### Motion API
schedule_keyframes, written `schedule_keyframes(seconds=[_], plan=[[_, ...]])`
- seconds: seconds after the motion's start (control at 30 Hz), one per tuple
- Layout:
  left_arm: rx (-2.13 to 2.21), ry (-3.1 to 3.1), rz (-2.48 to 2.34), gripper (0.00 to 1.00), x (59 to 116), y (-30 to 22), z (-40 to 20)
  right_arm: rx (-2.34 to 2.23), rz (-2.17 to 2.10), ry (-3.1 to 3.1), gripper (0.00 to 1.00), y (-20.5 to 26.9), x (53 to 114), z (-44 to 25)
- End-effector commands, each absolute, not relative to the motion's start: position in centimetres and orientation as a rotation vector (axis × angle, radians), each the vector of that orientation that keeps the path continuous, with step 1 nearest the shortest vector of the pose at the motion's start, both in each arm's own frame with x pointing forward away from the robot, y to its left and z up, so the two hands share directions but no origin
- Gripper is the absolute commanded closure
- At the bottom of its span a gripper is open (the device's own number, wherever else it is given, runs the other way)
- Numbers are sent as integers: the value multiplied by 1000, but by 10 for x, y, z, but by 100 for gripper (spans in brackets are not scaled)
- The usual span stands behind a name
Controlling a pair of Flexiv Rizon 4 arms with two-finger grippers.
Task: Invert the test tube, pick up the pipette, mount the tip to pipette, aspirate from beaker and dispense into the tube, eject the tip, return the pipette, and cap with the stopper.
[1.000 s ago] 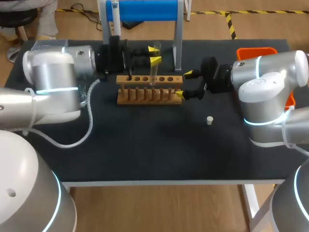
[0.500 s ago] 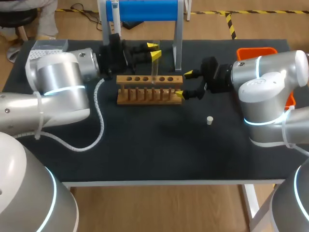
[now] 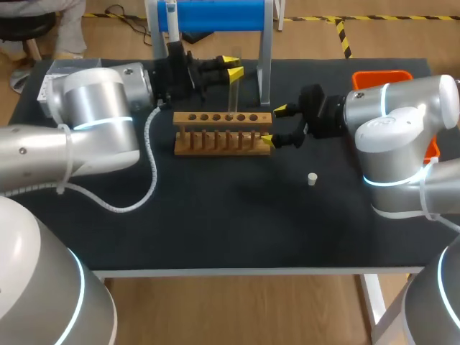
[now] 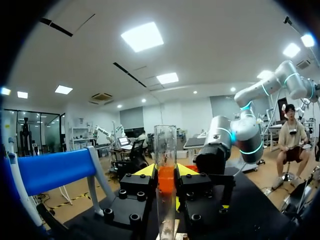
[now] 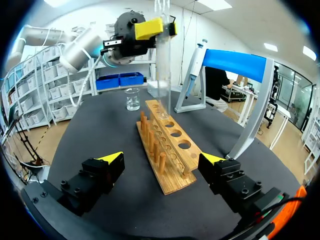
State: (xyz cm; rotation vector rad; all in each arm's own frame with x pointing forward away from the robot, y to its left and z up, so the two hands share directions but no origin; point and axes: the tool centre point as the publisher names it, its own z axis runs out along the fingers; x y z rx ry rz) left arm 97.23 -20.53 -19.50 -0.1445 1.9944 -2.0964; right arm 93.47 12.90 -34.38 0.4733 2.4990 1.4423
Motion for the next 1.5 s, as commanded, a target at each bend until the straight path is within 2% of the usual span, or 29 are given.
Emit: schedule_keyframes(seconds=[0.03,1.5], plan=[[-127,1994,-2115,100,981,-208,-204,472,1445,2498,0,128,935,-344],[10,1991,-2063,100,981,-201,-235,472,1445,2498,0,128,935,-344]])
